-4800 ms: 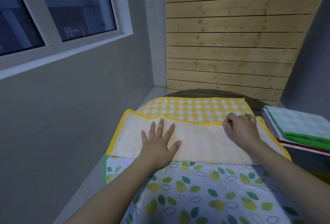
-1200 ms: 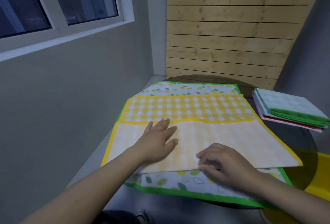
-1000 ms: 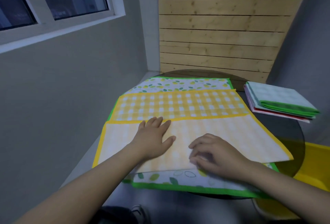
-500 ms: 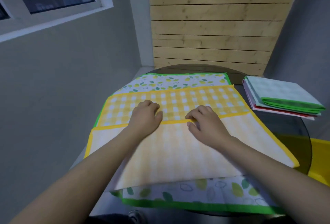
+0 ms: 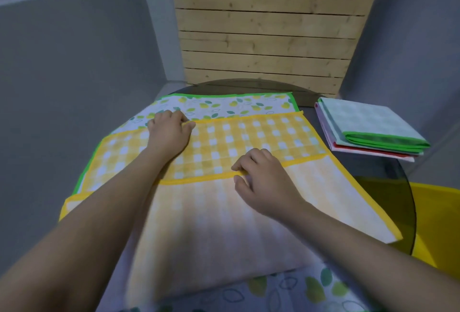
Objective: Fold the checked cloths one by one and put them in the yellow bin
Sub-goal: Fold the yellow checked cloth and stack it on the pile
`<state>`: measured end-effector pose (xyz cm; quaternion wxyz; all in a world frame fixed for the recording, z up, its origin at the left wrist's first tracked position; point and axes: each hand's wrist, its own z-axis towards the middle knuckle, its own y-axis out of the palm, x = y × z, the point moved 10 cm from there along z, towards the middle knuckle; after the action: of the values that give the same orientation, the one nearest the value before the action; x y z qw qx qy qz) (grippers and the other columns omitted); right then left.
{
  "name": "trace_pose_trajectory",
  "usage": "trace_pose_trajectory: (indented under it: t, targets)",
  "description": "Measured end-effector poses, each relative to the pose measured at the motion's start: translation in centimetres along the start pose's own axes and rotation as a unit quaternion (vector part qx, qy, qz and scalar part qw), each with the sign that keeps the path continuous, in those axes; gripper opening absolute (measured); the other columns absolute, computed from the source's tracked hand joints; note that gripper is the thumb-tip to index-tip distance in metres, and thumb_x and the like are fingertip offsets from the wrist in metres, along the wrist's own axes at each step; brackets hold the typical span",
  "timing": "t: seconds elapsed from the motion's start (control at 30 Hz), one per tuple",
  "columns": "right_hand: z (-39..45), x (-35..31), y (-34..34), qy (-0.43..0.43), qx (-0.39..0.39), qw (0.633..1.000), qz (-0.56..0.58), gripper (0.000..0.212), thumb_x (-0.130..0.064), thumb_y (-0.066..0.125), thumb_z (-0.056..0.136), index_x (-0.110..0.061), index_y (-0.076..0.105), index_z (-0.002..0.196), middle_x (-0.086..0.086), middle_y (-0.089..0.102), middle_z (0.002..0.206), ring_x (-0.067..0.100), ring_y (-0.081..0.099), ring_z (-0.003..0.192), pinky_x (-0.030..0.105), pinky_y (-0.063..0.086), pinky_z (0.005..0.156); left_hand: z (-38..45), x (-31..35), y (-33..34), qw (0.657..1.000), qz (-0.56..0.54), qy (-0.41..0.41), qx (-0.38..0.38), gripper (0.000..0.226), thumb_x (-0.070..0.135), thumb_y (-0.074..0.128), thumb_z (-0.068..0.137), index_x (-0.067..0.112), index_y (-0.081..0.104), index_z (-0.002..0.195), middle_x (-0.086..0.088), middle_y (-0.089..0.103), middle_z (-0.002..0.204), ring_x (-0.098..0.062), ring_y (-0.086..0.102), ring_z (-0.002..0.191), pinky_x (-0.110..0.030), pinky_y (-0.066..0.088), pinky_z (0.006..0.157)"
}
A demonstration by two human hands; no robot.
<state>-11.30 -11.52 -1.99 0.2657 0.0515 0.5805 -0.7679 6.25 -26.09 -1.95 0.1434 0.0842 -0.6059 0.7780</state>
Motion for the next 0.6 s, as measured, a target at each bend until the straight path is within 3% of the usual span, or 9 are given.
trace_pose_trajectory:
  t: [0.17,0.27,0.37,0.5,0.6]
  targets:
    - [-0.1,-0.3,-0.3,0.002,0.0,1.0,-0.016,0.037,-0.034,0.037,0.081,-0.014,0.064,0.098,0.0,0.057,0.093,0.021,0.052,0.09,0.034,0.046,0.08,-0.7,2.2,-3.7,0.997,-0.042,0.048,0.049,0.027,0.03,0.046,0.095,0.006,0.058,0.099,-0.015,0.055,0.102,-0.037,0.05,0.103,-0.04,0.035,0.088]
    - [-0.4,-0.7,-1.1,-0.003,0.027,0.999,-0.024,0.034,-0.029,0.04,0.079,-0.013,0.065,0.094,0.003,0.058,0.087,0.025,0.057,0.082,0.036,0.05,0.073,-1.9,4.0,-7.4,0.993,-0.035,0.084,0.07,0.026,0.03,0.048,0.095,0.006,0.057,0.094,-0.016,0.063,0.091,-0.039,0.055,0.089,-0.035,0.032,0.073]
    - [-0.9,-2.3,-2.9,-0.034,0.078,0.993,-0.078,0.027,-0.023,0.046,0.078,-0.015,0.065,0.095,0.003,0.059,0.086,0.027,0.058,0.078,0.034,0.047,0.067,-4.1,5.6,-11.4,0.986,-0.025,0.137,0.096,0.023,0.031,0.053,0.093,0.01,0.062,0.089,-0.012,0.068,0.085,-0.036,0.06,0.087,-0.033,0.034,0.073]
    - [-1.8,-5.8,-8.1,-0.1,0.216,0.968,-0.084,0.032,-0.022,0.048,0.078,-0.014,0.061,0.106,0.007,0.061,0.097,0.023,0.047,0.091,0.032,0.034,0.076,-8.1,6.9,-15.3,0.98,-0.012,0.172,0.101,0.021,0.037,0.056,0.09,0.019,0.066,0.086,-0.003,0.071,0.08,-0.03,0.064,0.084,-0.035,0.04,0.079]
    - [-2.4,-7.1,-11.1,-0.12,0.263,0.955,-0.073,0.039,-0.024,0.049,0.08,-0.014,0.056,0.117,0.009,0.059,0.116,0.023,0.043,0.107,0.034,0.031,0.089,-11.6,7.4,-17.3,0.977,-0.019,0.191,0.097,0.029,0.046,0.05,0.084,0.022,0.067,0.081,0.004,0.07,0.076,-0.025,0.065,0.078,-0.035,0.044,0.075]
